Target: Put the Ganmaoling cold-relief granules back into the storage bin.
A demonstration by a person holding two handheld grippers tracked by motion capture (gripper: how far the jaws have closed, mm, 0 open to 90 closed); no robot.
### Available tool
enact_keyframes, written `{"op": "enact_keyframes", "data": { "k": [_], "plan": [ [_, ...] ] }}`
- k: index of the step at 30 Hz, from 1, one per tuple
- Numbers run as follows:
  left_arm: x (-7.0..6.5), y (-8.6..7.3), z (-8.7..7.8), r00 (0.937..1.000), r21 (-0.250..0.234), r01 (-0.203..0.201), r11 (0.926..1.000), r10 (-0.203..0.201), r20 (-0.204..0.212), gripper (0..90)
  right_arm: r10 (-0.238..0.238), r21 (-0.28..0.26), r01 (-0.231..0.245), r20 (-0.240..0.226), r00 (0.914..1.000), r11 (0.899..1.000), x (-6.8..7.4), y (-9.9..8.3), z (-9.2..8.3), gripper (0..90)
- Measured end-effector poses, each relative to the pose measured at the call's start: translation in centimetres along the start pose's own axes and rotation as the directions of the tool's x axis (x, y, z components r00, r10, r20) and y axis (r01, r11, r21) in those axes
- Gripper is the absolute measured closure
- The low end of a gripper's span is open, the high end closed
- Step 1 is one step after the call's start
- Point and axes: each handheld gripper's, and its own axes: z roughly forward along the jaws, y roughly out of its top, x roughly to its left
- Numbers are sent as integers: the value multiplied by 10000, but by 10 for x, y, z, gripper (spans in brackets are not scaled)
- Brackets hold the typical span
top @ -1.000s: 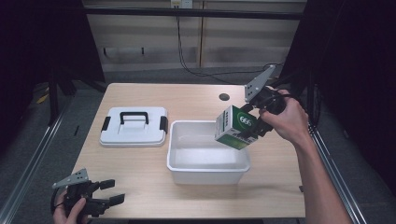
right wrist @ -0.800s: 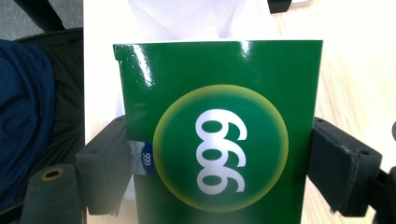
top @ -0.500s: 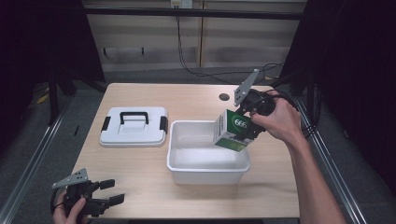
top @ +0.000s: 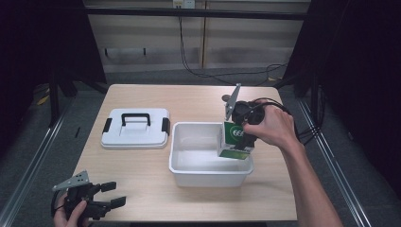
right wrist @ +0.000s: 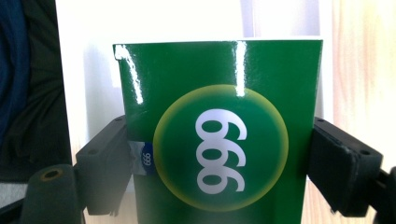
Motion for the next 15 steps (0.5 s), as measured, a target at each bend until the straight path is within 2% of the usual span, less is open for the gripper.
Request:
{"op": "enact_keyframes", "data": {
  "k": [6, 7, 9, 10, 15],
  "plan": [
    [0, 0, 0, 10000, 17, -25, 10000, 25, -16, 160, -153, 298, 154, -45, 9999, 9994, -1, 5, 9, 160],
    [0, 0, 0, 10000, 14, -11, 10000, 11, -2, 160, -146, 573, 148, -41, 9999, 9982, -2, 7, 14, 161],
    [0, 0, 0, 10000, 10, -19, 10000, 19, -7, 160, -135, 736, 140, -65, 9999, 9972, -3, 8, 16, 160],
    [0, 0, 0, 10000, 0, -29, 10000, 29, 14, 160, -270, 847, 283, -166, 9995, 9960, -3, 9, 20, 160],
    [0, 0, 0, 10000, 4, -11, 10000, 11, 8, 160, -344, 1095, 359, -148, 9993, 9933, -4, 12, 27, 160]
  ]
}}
